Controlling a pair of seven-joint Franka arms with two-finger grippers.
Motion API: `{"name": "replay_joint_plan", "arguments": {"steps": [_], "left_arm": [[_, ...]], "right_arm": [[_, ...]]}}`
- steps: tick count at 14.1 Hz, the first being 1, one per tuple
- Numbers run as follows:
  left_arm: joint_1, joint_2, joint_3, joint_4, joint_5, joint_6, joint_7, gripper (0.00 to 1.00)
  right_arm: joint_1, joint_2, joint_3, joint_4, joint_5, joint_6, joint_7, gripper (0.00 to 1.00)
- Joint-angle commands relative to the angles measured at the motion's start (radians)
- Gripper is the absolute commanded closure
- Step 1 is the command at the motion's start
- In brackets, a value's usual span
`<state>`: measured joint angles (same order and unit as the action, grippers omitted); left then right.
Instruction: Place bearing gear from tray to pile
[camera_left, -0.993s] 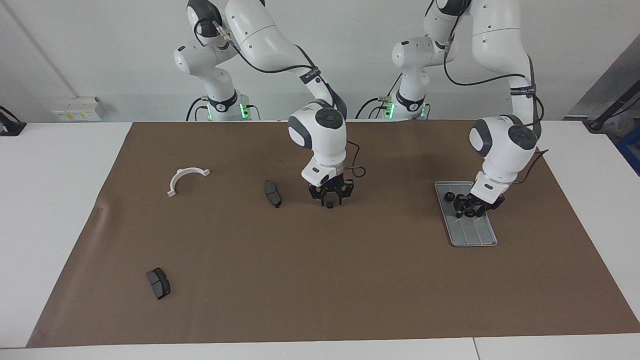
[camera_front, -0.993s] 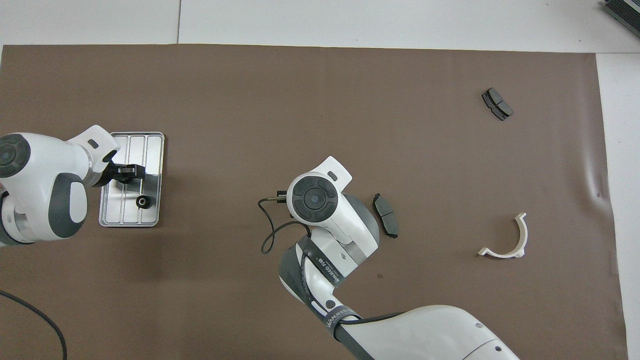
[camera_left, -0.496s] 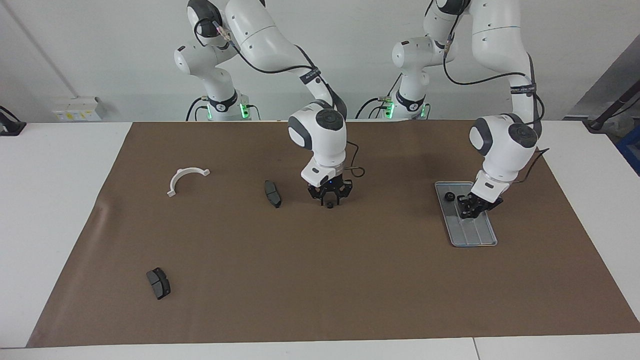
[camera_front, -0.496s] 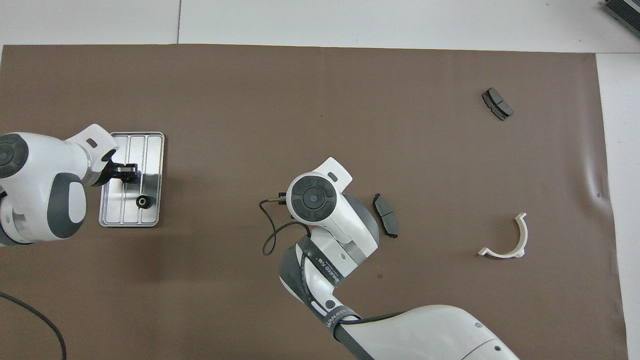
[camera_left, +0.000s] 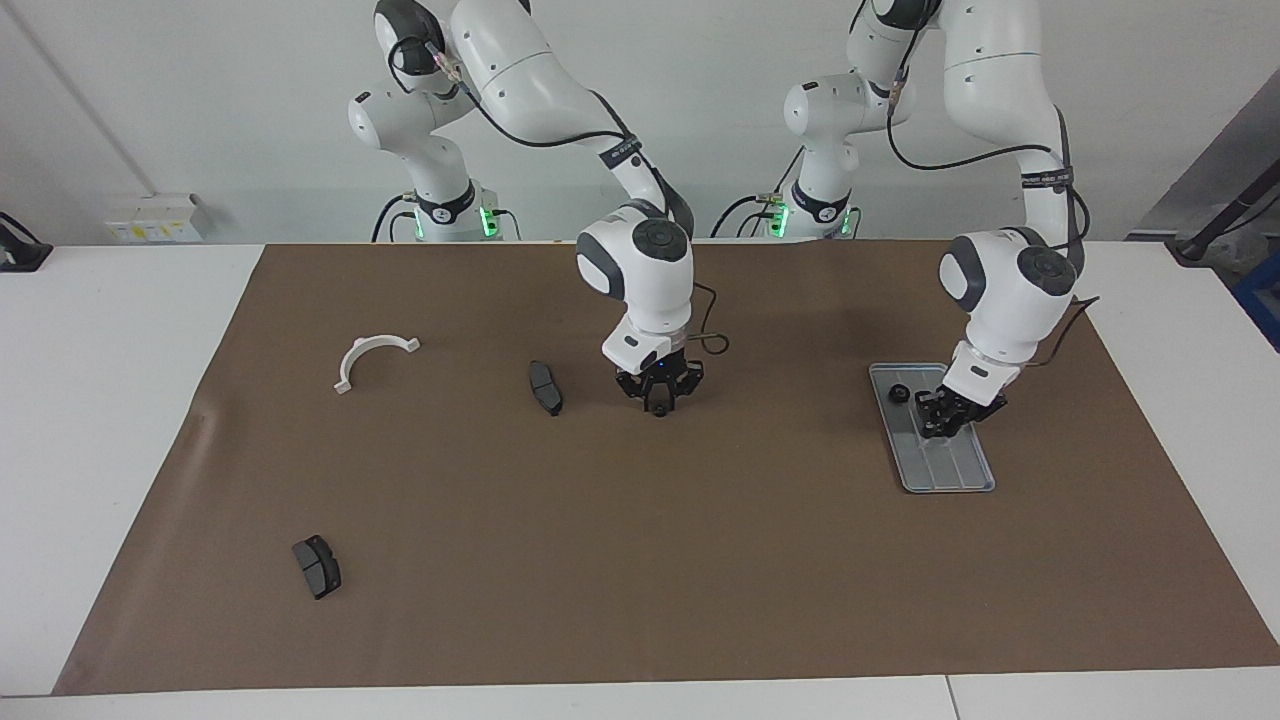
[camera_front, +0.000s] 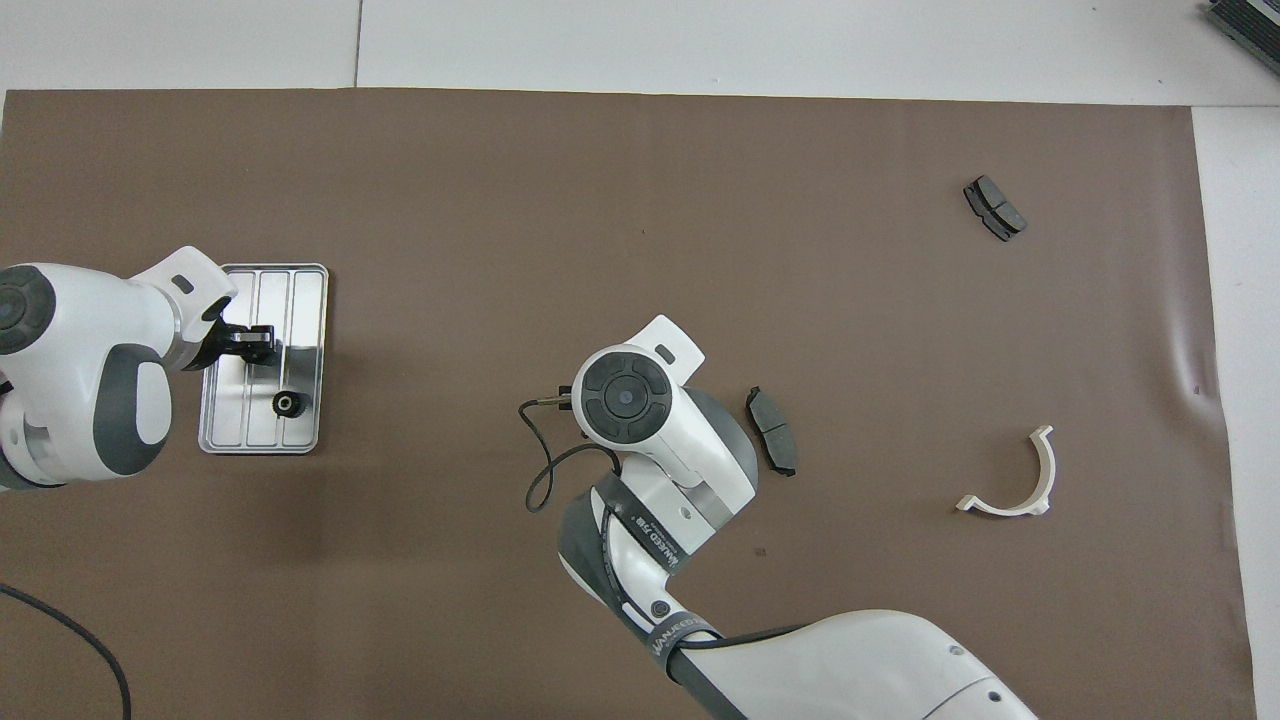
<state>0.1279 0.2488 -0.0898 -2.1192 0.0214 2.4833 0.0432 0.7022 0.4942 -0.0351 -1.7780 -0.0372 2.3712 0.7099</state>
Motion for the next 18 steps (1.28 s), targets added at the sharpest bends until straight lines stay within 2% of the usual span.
{"name": "replay_joint_plan", "arguments": {"steps": [1,4,8,9,13,16,18], "left_arm": [[-0.02,0.009,-0.008,0.108,0.008,-0.123,-0.087,0.96],[-0.08,-0.005,-0.01,0.179,0.008,-0.239,-0.202,1.0],[-0.216,-0.019,-0.01,0.176,0.008,-0.241,-0.446,1.0],[-0.267,-0.02,-0.01,0.173,0.008,-0.231,-0.523,1.0],[-0.419,-0.022,-0.011,0.168,0.008,-0.212,-0.767,1.0],[-0.532,-0.026,-0.013,0.16,0.008,-0.196,-0.859,1.0],[-0.598,-0.028,-0.013,0.154,0.008,-0.193,-0.91,1.0]], "right_arm": [[0.002,0.009,0.0,0.018,-0.021,-0.012,0.022,1.0],[-0.004,0.009,-0.002,0.026,-0.018,-0.024,0.023,1.0],[-0.021,-0.023,-0.015,0.075,-0.021,-0.13,0.022,1.0],[-0.058,-0.072,-0.017,0.068,-0.021,-0.153,0.008,1.0],[-0.228,-0.172,-0.016,0.066,-0.017,-0.257,-0.141,1.0],[-0.369,-0.172,-0.014,0.066,0.005,-0.25,-0.257,1.0],[-0.461,-0.163,-0.012,0.066,0.066,-0.236,-0.372,1.0]]}}
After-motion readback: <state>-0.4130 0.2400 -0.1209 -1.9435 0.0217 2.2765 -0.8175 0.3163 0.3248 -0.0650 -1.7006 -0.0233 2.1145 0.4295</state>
